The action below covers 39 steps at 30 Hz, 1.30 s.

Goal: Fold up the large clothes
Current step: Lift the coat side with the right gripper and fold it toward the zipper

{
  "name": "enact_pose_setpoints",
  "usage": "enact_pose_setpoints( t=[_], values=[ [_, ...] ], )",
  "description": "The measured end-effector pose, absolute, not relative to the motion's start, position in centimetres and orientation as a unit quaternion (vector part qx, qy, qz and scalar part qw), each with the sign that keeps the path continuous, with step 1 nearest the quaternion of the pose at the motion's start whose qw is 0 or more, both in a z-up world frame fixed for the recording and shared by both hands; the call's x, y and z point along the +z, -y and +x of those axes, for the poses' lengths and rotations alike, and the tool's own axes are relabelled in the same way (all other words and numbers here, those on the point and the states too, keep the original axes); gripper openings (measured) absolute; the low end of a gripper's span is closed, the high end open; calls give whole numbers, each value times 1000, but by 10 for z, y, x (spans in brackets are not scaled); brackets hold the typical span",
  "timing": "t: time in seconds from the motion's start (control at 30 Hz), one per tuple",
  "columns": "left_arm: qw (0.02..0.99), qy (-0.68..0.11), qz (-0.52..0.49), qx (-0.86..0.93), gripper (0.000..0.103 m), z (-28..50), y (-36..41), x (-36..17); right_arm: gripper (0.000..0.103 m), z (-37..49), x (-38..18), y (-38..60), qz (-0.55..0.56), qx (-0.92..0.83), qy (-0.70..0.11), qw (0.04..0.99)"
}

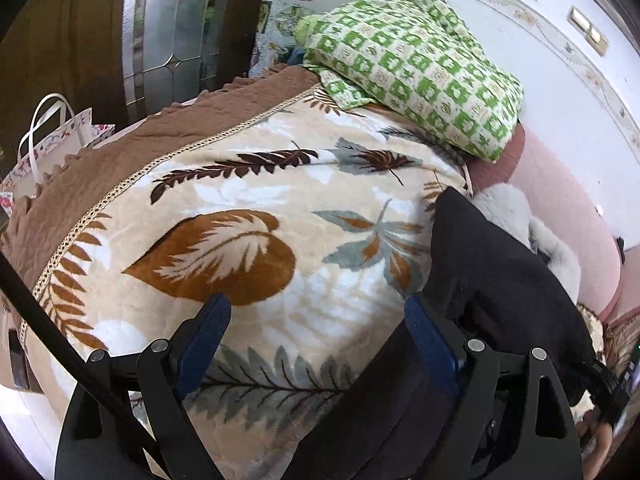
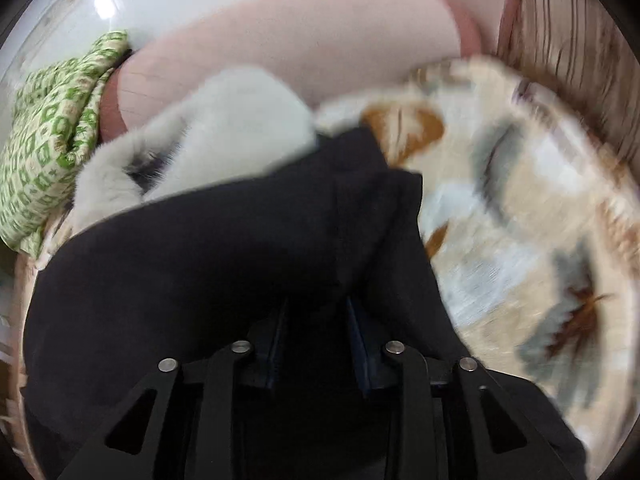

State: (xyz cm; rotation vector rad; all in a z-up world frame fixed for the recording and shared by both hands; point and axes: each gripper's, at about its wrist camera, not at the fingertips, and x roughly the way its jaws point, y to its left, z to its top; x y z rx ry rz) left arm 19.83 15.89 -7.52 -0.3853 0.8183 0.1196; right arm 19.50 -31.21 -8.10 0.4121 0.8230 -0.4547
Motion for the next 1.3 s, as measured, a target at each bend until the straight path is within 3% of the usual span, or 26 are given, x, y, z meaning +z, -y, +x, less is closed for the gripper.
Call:
enact_pose_setpoints(
  t=[0.1,0.23,0.33,0.6,0.73,0.93,1.03,1.17,1.2,1.3],
  values=[
    [896,-394,-197,63,88,198,-165,-75,32,193,-55,266,216,-104,-371,897],
    [893,-398,-198,68,88,198,-168,-77,29,200,-61,193,265,104,-414,864],
    [892,-399,-203,66,88,197,-170,-77,20,212,-76,142,260,178,-439,842],
    [896,-395,-193,64,88,195,-167,-74,12,278,-142,88,278,141,-491,814],
    [893,-396,-205,67,88,194,-172,-73,15,267,-117,83,253,150,-497,817],
    [889,-396,-217,70,88,195,-175,-74,15,245,-60,107,229,158,-429,859],
    [890,-403,-200,67,88,196,-168,-76,15,265,-87,122,265,131,-462,836],
    [894,-403,-187,67,88,196,-167,-75,15,272,-141,119,381,217,-525,729],
    [894,-402,-184,69,88,197,-167,-75,16,268,-154,107,366,224,-557,711],
    [893,-409,-174,69,88,197,-164,-78,15,231,-134,106,322,223,-522,758]
  ],
)
